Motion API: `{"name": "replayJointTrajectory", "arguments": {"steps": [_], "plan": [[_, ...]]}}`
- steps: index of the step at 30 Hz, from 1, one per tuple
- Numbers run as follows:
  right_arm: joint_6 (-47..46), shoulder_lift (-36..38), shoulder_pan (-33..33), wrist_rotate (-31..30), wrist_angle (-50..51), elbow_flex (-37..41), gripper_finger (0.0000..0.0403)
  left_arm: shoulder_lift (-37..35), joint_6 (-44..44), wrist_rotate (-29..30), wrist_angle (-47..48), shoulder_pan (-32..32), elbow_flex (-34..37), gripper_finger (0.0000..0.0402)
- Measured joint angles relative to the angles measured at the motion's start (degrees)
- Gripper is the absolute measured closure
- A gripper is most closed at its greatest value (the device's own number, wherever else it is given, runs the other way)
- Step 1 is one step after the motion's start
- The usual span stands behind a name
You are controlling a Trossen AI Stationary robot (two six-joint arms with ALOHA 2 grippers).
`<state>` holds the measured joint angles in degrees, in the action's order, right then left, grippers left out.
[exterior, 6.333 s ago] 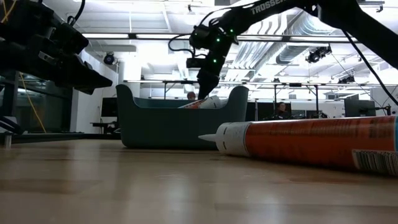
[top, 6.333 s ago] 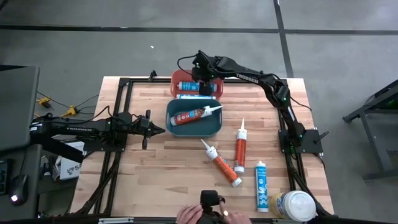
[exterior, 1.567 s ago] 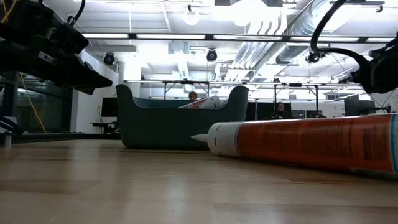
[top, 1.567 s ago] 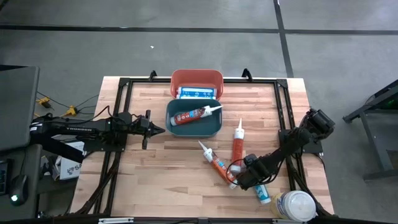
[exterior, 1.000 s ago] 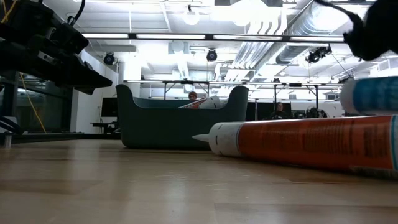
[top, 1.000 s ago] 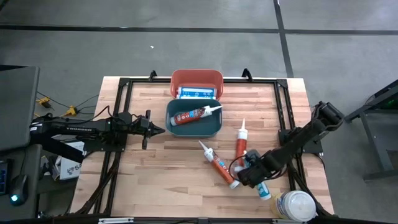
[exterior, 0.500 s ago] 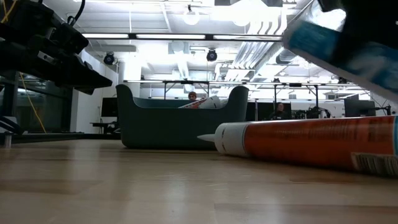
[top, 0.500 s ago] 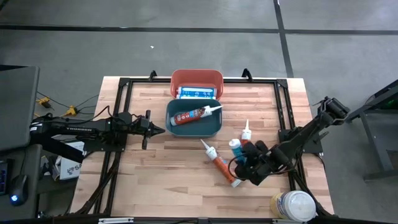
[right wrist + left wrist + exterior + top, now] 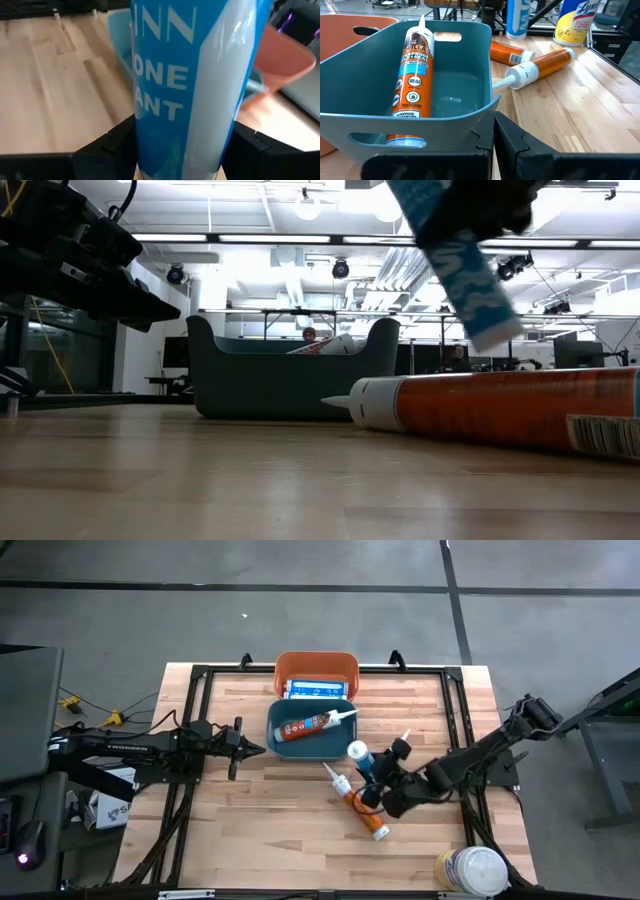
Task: Pick & place silicon tubes, Sealant and Lysol wipes
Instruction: Put the blue sealant into the orange bin
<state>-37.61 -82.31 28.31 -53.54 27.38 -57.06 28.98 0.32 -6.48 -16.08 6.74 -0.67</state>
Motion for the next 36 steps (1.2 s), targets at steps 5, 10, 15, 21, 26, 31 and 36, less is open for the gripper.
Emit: {"name": "replayJointTrajectory", "arguments": {"steps": [5, 10, 15, 21, 26, 31, 36], "plan": [[10.55, 1.33, -5.27, 1.4, -3.72, 0.0, 0.0192, -0.01, -0.02, 0.02, 0.0, -0.01, 0.0, 0.0401], [18.52, 4.65, -10.57, 1.36, -3.79, 0.0, 0.0192, 0.01, 0.0, 0.08, 0.04, -0.01, 0.0, 0.0401], [28.55, 6.65, -18.38, 4.41, -5.96, 0.0, 0.0192, 0.01, 0.0, 0.2, 0.01, 0.0, 0.0, 0.0401], [39.39, 6.27, -30.16, 13.85, -12.93, 0.0, 0.0192, 0.01, 0.0, 0.17, 0.0, 0.01, 0.0, 0.0401], [48.2, 5.67, -38.27, 18.12, -18.75, 0.0, 0.0192, 0.01, 0.0, 0.15, 0.01, 0.01, 0.0, 0.0401], [54.58, 2.08, -42.74, 20.54, -21.0, -2.06, 0.0192, 0.0, 0.0, 0.15, 0.0, -0.01, 0.0, 0.0401], [57.12, -4.44, -45.47, 25.55, -19.66, -9.46, 0.0192, 0.01, 0.0, 0.11, 0.08, -0.01, 0.0, 0.0401]]}}
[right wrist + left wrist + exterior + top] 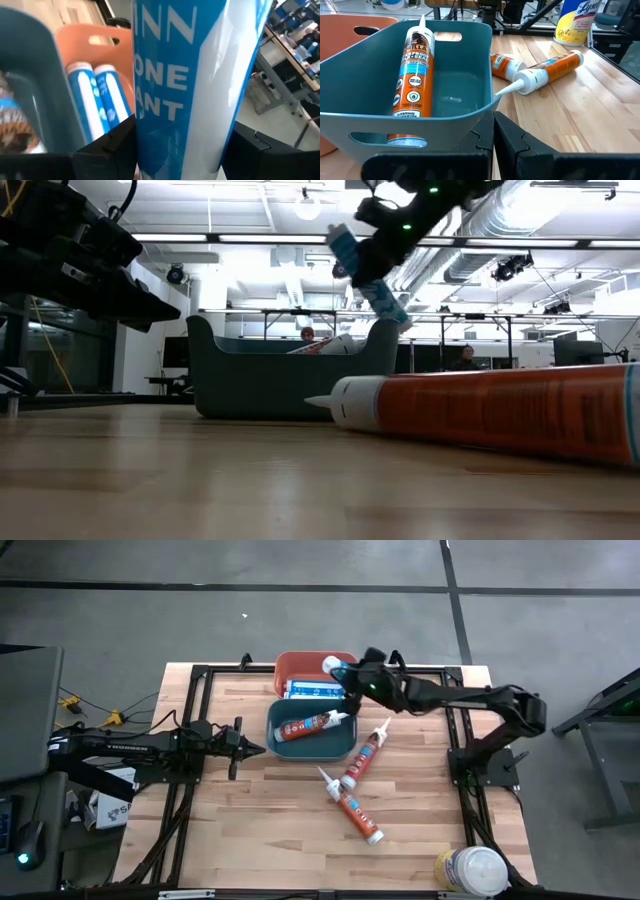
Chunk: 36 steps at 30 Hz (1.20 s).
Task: Pick & place silicon tubes, Sealant and Lysol wipes
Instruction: Put the blue sealant into the orange bin
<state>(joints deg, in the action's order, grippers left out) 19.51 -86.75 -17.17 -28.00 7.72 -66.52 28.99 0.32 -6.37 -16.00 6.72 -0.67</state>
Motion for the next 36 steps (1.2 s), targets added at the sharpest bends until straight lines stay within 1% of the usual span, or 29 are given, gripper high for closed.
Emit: {"name": "replayJointTrajectory", "arguments": {"steps": [7, 16, 19, 23, 25, 31, 36], "plan": [[2.56, -6.95, -2.22, 2.94, 7.5, -12.2, 0.0192, 0.0, 0.0, -0.17, -0.02, 0.0, 0.0, 0.0401], [5.47, -10.75, -1.8, 5.74, 13.91, -24.84, 0.0192, -0.02, 0.0, -0.15, -0.05, 0.02, 0.0, 0.0401], [6.2, -12.79, -2.02, 8.08, 15.03, -28.21, 0.0192, 0.0, 0.0, -0.15, -0.03, 0.02, 0.0, 0.0401], [6.22, -17.2, -3.39, 13.23, 18.73, -34.75, 0.0192, -0.01, 0.0, -0.13, -0.03, 0.02, 0.0, 0.0401], [5.77, -20.13, -3.93, 14.43, 22.12, -38.92, 0.0192, -0.01, 0.0, -0.13, -0.04, 0.01, 0.0, 0.0401], [4.74, -28.78, -4.79, 14.63, 34.94, -52.6, 0.0193, 0.0, 0.0, -0.11, -0.04, 0.02, 0.0, 0.0401], [4.48, -33.1, -6.04, 15.79, 45.29, -62.5, 0.0193, 0.0, 0.0, -0.11, -0.03, 0.02, 0.0, 0.0401]]}}
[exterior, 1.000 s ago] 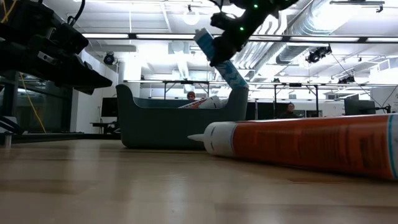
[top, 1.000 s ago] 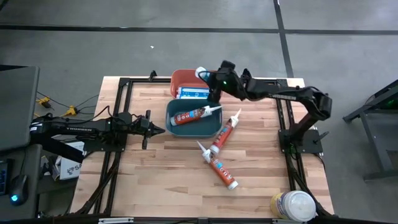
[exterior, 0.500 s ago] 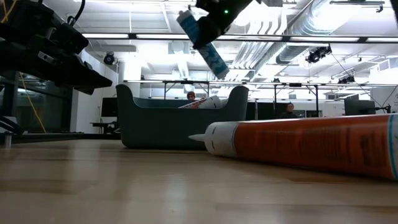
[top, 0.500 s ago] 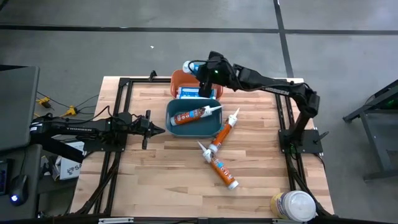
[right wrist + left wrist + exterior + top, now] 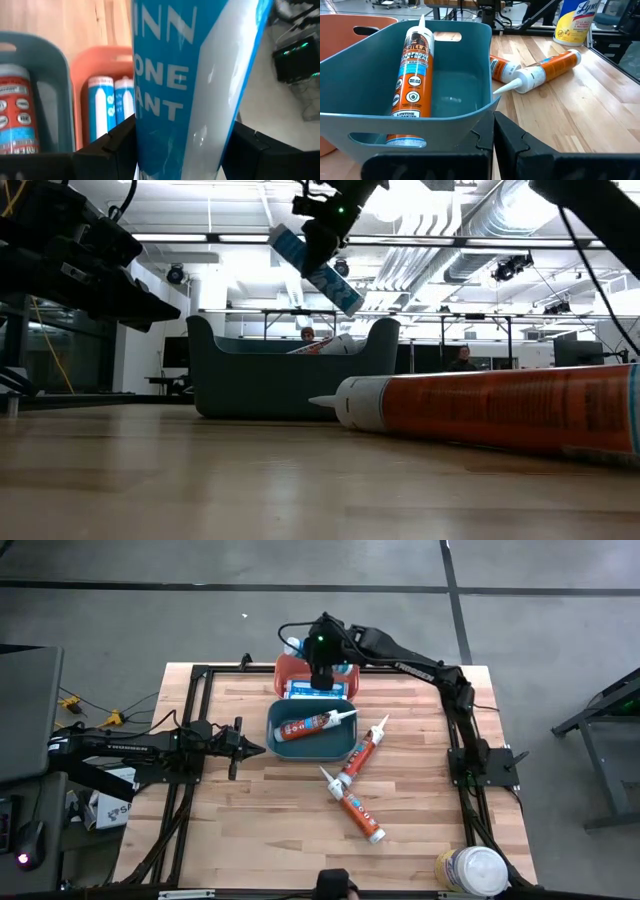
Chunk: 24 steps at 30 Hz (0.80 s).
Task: Pick & place silicon tubes, Sealant and Lysol wipes
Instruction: Put the blue sealant into the orange bin
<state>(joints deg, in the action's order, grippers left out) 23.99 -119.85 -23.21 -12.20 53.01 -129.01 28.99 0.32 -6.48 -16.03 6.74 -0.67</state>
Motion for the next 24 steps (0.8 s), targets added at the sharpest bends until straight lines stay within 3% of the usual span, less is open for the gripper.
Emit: {"name": "replayJointTrajectory", "arguments": {"steps": [9, 24], "plan": [[0.0, -1.41, -3.17, 8.89, 5.67, -3.3, 0.0193, -0.02, 0.0, 0.2, -0.02, -0.01, 0.0, 0.0401], [1.97, -8.44, -3.86, 9.79, 5.51, -3.19, 0.0193, 0.0, 0.0, 0.13, 0.0, 0.0, 0.0, 0.0401]]}}
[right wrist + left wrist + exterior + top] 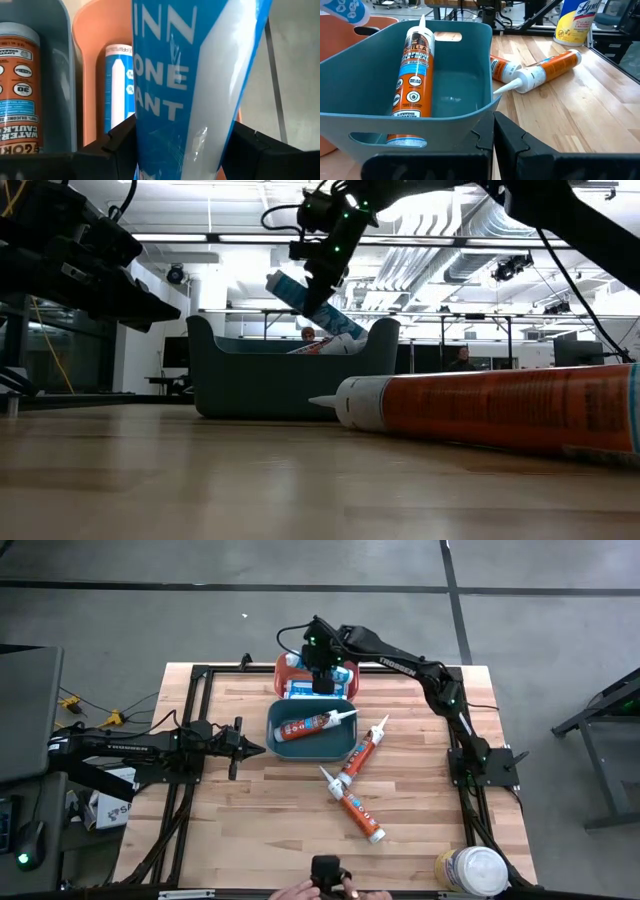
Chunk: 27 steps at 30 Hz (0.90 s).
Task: Pick & place silicon tubes, Sealant and Lysol wipes
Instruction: Put the blue sealant into the orange bin
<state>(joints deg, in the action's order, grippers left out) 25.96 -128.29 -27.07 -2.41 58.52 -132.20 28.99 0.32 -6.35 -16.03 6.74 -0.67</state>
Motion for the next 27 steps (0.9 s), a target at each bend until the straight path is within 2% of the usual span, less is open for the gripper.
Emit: {"name": "replayJointTrajectory", "arguments": {"steps": [10, 17, 27], "plan": [[1.45, -0.1, -0.5, 0.13, 0.63, -0.02, 0.0193, -0.01, 0.0, -0.17, 0.01, -0.01, 0.0, 0.0401], [2.61, -3.02, -0.5, 1.71, 0.77, -0.07, 0.0193, 0.0, 0.0, -0.15, 0.05, -0.02, 0.0, 0.0401], [3.02, -5.62, -0.88, -1.77, 0.85, -0.07, 0.0193, 0.0, 0.0, -0.14, 0.04, 0.0, 0.0, 0.0401]]}}
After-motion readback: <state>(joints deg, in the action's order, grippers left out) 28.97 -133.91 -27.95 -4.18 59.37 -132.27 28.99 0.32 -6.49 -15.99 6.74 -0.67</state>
